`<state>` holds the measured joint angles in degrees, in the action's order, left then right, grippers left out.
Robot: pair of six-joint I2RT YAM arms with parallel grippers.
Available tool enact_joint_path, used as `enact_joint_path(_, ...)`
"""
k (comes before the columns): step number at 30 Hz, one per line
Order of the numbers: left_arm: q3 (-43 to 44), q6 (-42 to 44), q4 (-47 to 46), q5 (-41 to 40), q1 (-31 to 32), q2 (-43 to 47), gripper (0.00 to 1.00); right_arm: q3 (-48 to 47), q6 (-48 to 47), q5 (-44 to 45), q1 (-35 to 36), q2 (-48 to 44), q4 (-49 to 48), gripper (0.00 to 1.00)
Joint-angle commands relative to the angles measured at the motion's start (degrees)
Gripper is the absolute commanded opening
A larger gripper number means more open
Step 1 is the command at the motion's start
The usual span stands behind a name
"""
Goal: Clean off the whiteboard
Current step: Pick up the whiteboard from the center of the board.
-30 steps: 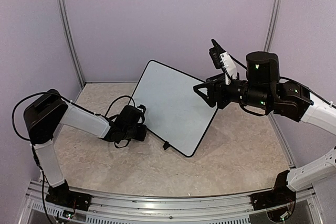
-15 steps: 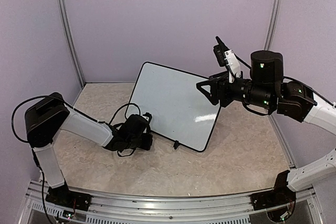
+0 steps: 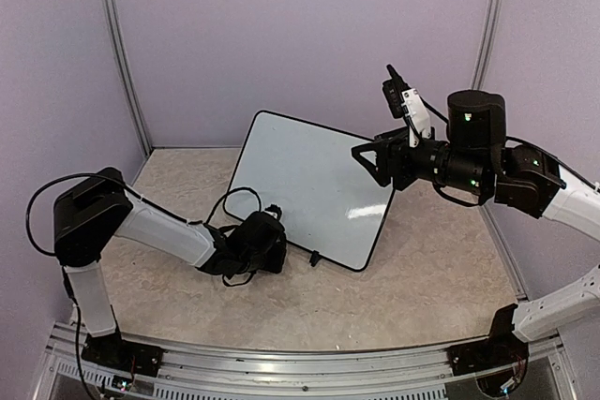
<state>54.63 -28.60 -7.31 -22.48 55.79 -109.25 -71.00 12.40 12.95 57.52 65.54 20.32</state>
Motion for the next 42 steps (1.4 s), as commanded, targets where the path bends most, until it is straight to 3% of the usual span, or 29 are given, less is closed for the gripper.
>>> enact_joint_path(1,-7.05,2.14,-3.41,2.14,-1.83,6.56,0.53,-0.50,0.62,0.92,-0.44,-0.93,-0.11,0.59)
enact_joint_path(5,-10.72,7.46,-4.74,5.52,-5.57,11.56,0.66,-0.03,0.17,0.87,-0.53,-0.81,-1.20,0.59)
enact_joint_path(8,-11.15,12.02,-4.88,8.55,-8.57,12.24,0.68,-0.40,-0.25,0.37,-0.59,-0.23,-1.48,0.59)
enact_joint_path(18,-11.07,19.45,-8.93,8.81,-11.23,8.80,0.63,0.10,-0.63,-2.05,-0.65,0.64,-2.06,0.59)
enact_joint_path(28,-9.66,20.43,-12.91,10.22,-10.06,3.17,0.54,0.56,-0.44,-1.62,-0.87,-0.15,-2.09,0.59)
enact_joint_path(35,-5.18,17.66,-11.57,6.56,-8.45,-1.23,0.39,-0.01,-0.05,-1.57,-0.93,-0.03,-1.81,0.59)
enact_joint_path(38,-3.61,15.99,-10.35,3.10,-6.74,-3.16,0.18,-0.20,-0.11,-1.29,-1.04,0.23,-1.77,0.60)
enact_joint_path(42,-2.71,13.44,-8.79,-0.61,-4.55,-4.62,0.06,-0.82,-0.12,-1.26,-1.02,0.77,-1.69,0.60)
